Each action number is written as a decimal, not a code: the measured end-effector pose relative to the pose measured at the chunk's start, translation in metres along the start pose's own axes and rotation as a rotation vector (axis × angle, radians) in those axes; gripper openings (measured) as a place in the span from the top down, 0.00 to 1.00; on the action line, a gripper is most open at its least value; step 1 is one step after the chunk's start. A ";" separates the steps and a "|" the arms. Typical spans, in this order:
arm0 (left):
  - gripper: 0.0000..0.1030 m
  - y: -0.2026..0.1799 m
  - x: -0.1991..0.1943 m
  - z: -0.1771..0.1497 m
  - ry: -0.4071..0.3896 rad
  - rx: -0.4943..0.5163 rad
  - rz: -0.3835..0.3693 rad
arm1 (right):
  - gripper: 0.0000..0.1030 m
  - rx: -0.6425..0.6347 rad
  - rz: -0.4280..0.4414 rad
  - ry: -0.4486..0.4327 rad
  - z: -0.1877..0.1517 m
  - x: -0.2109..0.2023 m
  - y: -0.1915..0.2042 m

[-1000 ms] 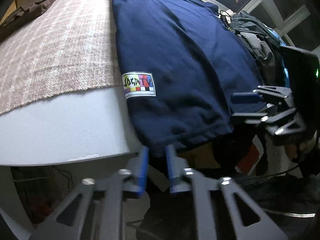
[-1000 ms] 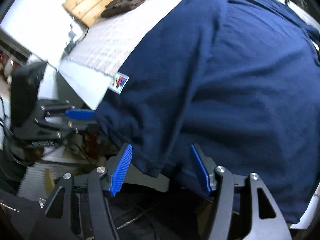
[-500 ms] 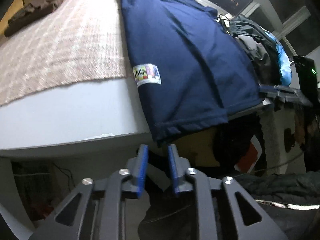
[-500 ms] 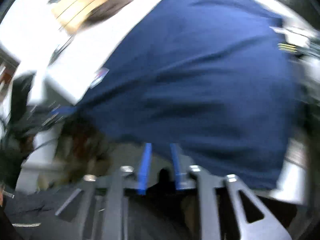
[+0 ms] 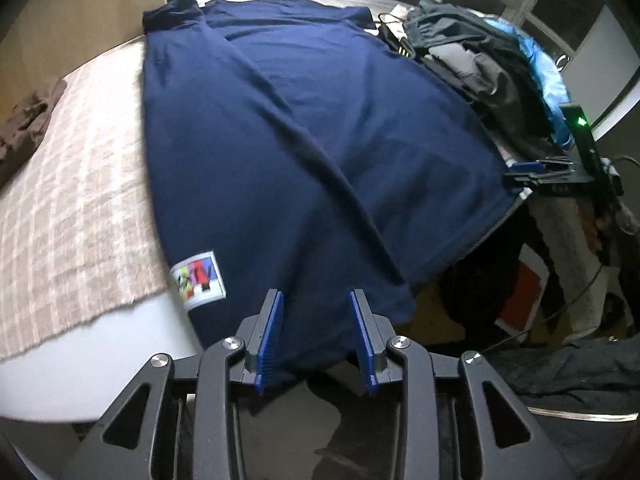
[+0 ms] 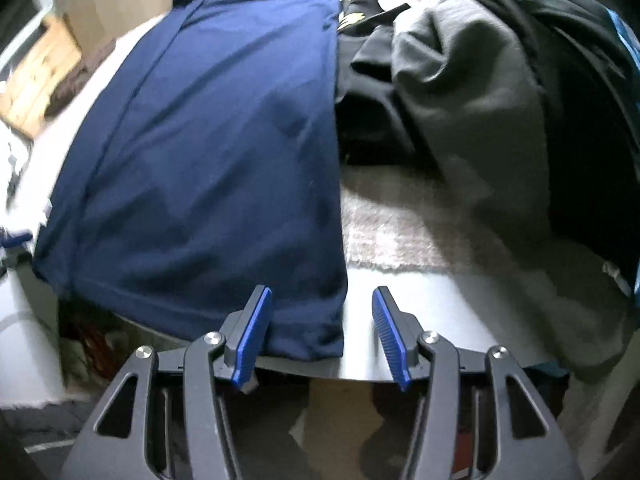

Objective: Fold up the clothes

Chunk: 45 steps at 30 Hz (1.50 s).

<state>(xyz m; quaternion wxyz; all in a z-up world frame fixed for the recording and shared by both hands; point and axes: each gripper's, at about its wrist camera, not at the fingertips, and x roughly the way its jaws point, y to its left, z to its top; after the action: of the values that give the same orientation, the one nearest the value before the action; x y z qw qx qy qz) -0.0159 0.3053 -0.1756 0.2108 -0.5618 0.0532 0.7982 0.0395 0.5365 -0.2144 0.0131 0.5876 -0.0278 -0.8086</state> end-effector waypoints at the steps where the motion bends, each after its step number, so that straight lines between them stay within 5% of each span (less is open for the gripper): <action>1: 0.69 0.001 0.004 0.001 0.008 0.000 0.013 | 0.49 -0.018 -0.006 -0.003 -0.001 0.001 0.001; 4: 0.68 0.002 0.016 0.003 0.032 -0.030 0.009 | 0.57 -0.057 -0.019 -0.017 -0.004 0.003 0.001; 5: 0.68 0.003 0.020 0.002 0.045 -0.033 0.012 | 0.66 -0.068 -0.028 -0.024 -0.004 0.002 0.000; 6: 0.68 0.002 0.023 0.001 0.058 -0.031 0.017 | 0.90 -0.080 -0.019 -0.029 -0.005 0.001 -0.001; 7: 0.68 0.001 0.027 0.000 0.071 -0.027 0.023 | 0.96 -0.077 -0.002 -0.018 -0.005 0.001 -0.004; 16: 0.62 -0.007 0.030 -0.006 0.080 0.014 0.050 | 0.97 -0.022 0.068 -0.025 0.005 -0.036 -0.041; 19: 0.64 -0.013 0.022 -0.004 0.085 0.005 0.045 | 0.88 -0.002 0.083 -0.040 0.009 -0.052 -0.054; 26: 0.62 -0.122 0.006 0.029 -0.058 0.184 -0.185 | 0.77 0.044 0.118 -0.076 0.018 -0.089 -0.085; 28: 0.61 -0.162 0.021 0.048 -0.085 0.250 -0.245 | 0.58 0.041 0.115 -0.136 0.049 -0.114 -0.096; 31: 0.59 -0.214 0.043 0.068 -0.103 0.327 -0.294 | 0.55 -0.003 0.137 -0.189 0.109 -0.123 -0.077; 35: 0.59 -0.250 0.062 0.076 -0.053 0.436 -0.233 | 0.55 -0.026 0.102 -0.215 0.186 -0.106 -0.069; 39: 0.59 -0.251 0.069 0.105 -0.035 0.399 -0.263 | 0.55 -0.014 0.099 -0.196 0.267 -0.067 -0.092; 45: 0.59 -0.209 0.064 0.161 -0.042 0.296 -0.184 | 0.55 0.002 0.061 -0.163 0.376 0.007 -0.132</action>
<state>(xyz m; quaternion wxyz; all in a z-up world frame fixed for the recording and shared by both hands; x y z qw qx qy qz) -0.0919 0.5638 -0.1438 0.3644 -0.5105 0.1141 0.7705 -0.3188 0.6793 -0.1136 0.0349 0.5188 -0.0476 -0.8529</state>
